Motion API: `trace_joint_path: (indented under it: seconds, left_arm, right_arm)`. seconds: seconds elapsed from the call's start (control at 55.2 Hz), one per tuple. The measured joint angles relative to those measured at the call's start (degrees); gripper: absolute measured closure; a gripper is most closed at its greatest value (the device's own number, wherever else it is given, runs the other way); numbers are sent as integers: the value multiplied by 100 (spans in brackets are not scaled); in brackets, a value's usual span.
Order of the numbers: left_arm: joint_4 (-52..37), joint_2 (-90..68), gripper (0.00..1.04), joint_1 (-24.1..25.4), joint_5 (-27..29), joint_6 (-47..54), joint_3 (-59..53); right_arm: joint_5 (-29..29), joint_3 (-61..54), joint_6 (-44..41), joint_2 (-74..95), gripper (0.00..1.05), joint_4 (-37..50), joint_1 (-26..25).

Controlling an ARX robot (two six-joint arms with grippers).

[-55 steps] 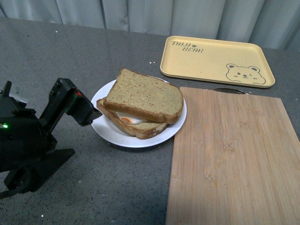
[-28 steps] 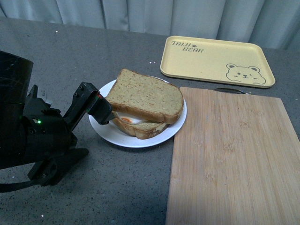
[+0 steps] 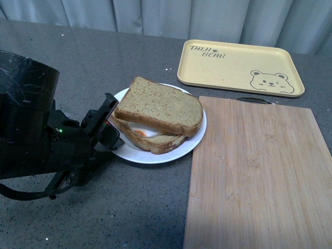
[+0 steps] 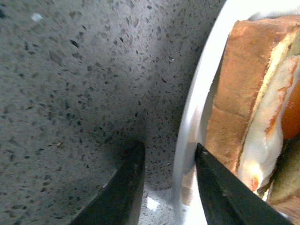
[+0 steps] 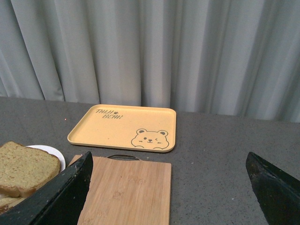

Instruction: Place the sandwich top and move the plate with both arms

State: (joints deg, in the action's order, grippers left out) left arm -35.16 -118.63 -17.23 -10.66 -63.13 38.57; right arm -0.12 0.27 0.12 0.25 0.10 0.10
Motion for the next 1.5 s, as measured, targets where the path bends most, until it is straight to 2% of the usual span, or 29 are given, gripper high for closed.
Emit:
trace_joint_path:
  seconds: [0.091, 0.181, 0.398, 0.67, 0.76, 1.032, 1.503]
  left_arm:
    - [-114, -44, 92, 24, -98, -87, -22]
    - [-289, -28, 100, 107, -372, -177, -63]
    - [-962, 0, 101, 293, -684, -382, -407]
    - [-2809, 0, 101, 505, -909, -1051, -1003]
    - [-3012, 50, 101, 485, -905, -1211, -903]
    - [-2131, -83, 101, 46, -588, -1353, 372]
    - [-133, -1652, 101, -608, -278, -1346, 3683]
  right_arm:
    - [2, 0, -2, 0, 9, 0, 0]
    - [2, 0, 0, 0, 9, 0, 0]
    - [2, 0, 0, 0, 9, 0, 0]
    - [0, 0, 0, 0, 9, 0, 0]
    - [0, 0, 0, 0, 9, 0, 0]
    - [0, 0, 0, 0, 9, 0, 0]
    - [0, 0, 0, 0, 9, 0, 0]
